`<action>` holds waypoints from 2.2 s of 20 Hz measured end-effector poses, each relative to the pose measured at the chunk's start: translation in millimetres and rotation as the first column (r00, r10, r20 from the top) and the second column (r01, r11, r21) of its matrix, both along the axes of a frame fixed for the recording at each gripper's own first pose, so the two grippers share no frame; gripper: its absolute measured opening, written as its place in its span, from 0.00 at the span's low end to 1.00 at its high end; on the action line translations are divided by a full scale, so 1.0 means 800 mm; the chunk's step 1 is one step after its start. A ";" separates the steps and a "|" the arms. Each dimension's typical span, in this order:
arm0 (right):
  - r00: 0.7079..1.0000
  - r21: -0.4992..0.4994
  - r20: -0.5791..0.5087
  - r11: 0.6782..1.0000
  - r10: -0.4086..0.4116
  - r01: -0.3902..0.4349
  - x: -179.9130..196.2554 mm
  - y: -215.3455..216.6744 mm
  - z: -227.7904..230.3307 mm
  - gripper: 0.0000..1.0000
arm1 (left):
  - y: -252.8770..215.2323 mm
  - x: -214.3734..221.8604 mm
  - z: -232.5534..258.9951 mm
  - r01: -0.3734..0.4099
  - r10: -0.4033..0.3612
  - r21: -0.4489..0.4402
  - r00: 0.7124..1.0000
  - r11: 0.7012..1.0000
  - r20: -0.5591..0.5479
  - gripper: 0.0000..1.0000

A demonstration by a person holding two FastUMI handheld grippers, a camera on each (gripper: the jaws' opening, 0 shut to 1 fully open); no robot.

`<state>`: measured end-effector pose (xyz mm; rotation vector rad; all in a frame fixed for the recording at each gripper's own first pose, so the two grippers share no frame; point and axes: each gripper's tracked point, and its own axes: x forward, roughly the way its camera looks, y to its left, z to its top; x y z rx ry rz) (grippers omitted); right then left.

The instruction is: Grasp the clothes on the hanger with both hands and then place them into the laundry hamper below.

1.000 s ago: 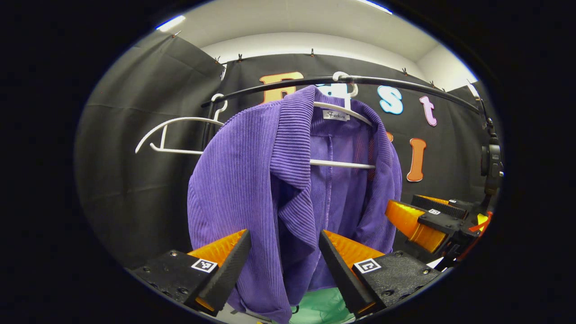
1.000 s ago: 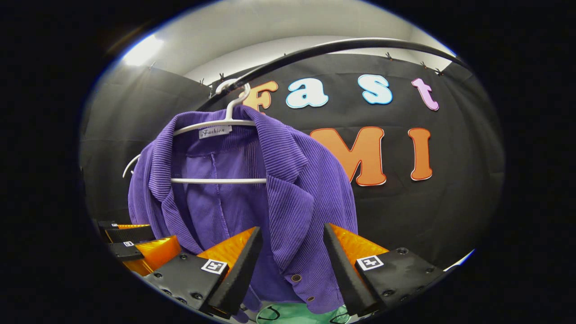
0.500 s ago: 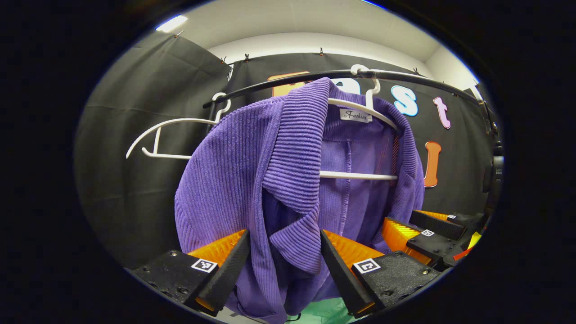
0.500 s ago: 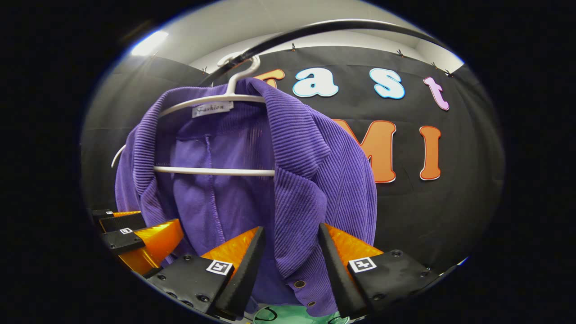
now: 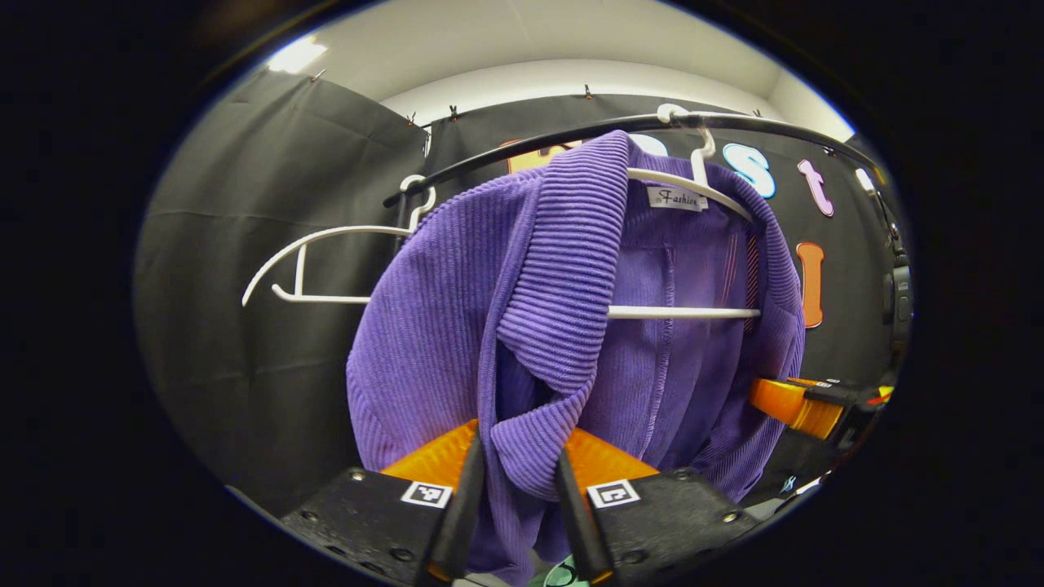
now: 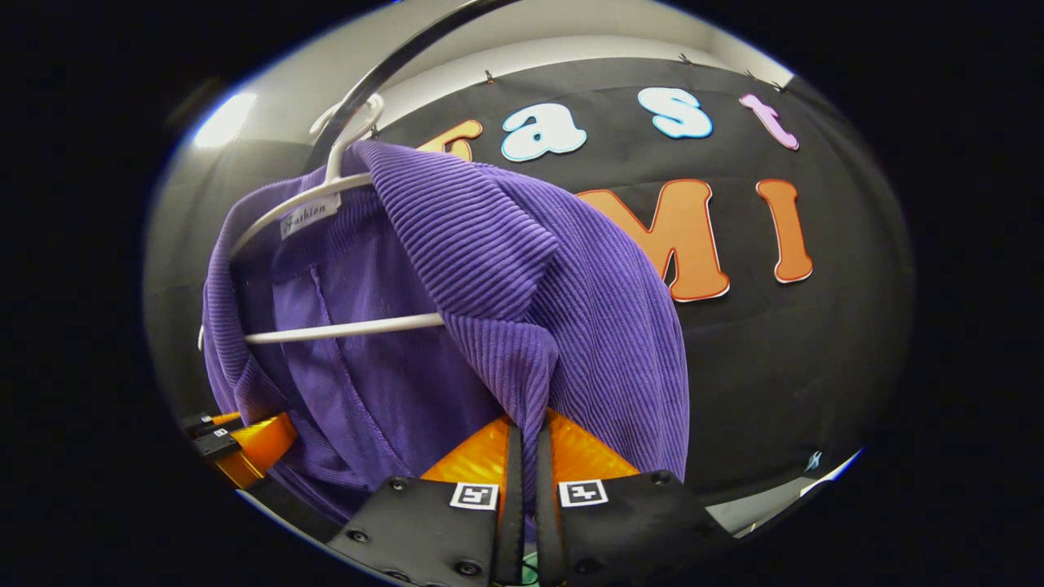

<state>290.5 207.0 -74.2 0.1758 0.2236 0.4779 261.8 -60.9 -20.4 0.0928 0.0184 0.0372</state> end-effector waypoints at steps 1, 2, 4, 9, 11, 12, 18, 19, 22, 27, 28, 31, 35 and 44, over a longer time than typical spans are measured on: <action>0.999 0.037 -0.018 0.999 0.041 -0.041 -0.004 0.000 0.003 0.14 | 0.005 -0.003 -0.001 -0.004 0.004 0.009 1.000 1.000 -0.010 0.31; 0.996 0.077 -0.034 0.994 0.083 -0.081 -0.006 0.000 0.009 0.14 | 0.007 -0.005 -0.001 0.015 -0.014 0.029 1.000 0.999 -0.020 0.18; 0.988 0.130 -0.062 0.982 0.142 -0.134 -0.010 -0.012 0.014 0.14 | 0.006 -0.007 -0.001 0.049 -0.047 0.047 0.998 0.998 -0.038 0.02; 0.979 0.234 -0.072 0.957 0.192 -0.171 -0.003 -0.051 0.037 0.14 | 0.011 -0.037 0.008 0.098 -0.099 -0.014 0.993 0.995 -0.063 0.01; 0.979 0.296 -0.073 0.941 0.192 -0.163 0.002 -0.068 0.050 0.14 | 0.019 -0.048 0.016 0.102 -0.104 -0.029 0.992 0.994 -0.067 0.01; 0.978 0.324 -0.078 0.933 0.193 -0.158 0.003 -0.076 0.057 0.14 | 0.024 -0.054 0.021 0.100 -0.102 -0.035 0.993 0.994 -0.065 0.01; 0.975 0.418 -0.050 0.891 0.216 -0.176 0.009 -0.099 0.095 0.14 | 0.055 -0.088 0.057 0.073 -0.077 -0.091 0.996 0.993 -0.035 0.00; 0.972 0.459 -0.047 0.869 0.231 -0.185 0.007 -0.103 0.103 0.14 | 0.060 -0.092 0.064 0.069 -0.072 -0.101 0.997 0.992 -0.024 0.00; 0.971 0.544 -0.052 0.822 0.234 -0.169 0.009 -0.122 0.115 0.13 | 0.078 -0.101 0.089 0.052 -0.052 -0.154 0.999 0.987 0.003 0.01; 0.972 0.562 -0.048 0.811 0.231 -0.165 0.019 -0.126 0.127 0.13 | 0.096 -0.110 0.129 0.047 -0.039 -0.164 0.998 0.985 0.049 0.01; 0.971 0.565 -0.054 0.809 0.233 -0.163 0.020 -0.124 0.129 0.14 | 0.098 -0.110 0.135 0.048 -0.038 -0.172 0.998 0.984 0.057 0.01; 0.967 0.587 -0.060 0.792 0.247 -0.166 0.018 -0.126 0.135 0.13 | 0.106 -0.109 0.151 0.048 -0.035 -0.178 0.997 0.983 0.076 0.01; 0.967 0.614 -0.052 0.771 0.250 -0.166 0.028 -0.130 0.150 0.13 | 0.117 -0.099 0.170 0.048 -0.032 -0.173 0.995 0.984 0.094 0.01; 0.970 0.635 -0.049 0.757 0.239 -0.154 0.064 -0.132 0.170 0.13 | 0.133 -0.069 0.202 0.060 -0.036 -0.192 0.992 0.980 0.124 0.01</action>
